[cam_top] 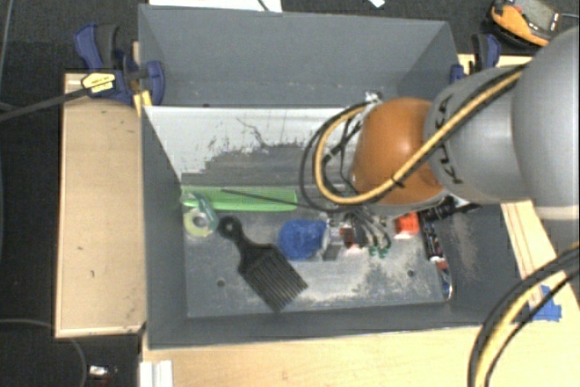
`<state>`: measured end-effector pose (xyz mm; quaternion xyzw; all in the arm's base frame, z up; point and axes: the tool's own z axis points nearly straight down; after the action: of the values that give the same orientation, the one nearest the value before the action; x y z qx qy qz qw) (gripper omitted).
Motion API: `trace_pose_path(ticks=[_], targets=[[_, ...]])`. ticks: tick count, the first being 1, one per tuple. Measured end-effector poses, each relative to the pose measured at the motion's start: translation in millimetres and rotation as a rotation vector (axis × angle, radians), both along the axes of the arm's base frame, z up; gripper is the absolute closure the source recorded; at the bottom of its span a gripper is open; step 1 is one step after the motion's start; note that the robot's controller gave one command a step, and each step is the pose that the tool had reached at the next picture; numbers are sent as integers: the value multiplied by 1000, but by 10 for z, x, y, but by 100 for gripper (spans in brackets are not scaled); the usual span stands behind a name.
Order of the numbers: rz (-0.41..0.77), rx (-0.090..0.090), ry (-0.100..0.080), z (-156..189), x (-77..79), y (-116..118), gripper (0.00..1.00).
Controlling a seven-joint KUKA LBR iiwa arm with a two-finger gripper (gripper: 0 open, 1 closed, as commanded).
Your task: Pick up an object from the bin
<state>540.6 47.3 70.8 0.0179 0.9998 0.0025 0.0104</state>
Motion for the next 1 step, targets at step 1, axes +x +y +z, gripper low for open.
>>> trace_pose_path(ticks=[1], targets=[[-1,0,5,321,-18,-2,100]])
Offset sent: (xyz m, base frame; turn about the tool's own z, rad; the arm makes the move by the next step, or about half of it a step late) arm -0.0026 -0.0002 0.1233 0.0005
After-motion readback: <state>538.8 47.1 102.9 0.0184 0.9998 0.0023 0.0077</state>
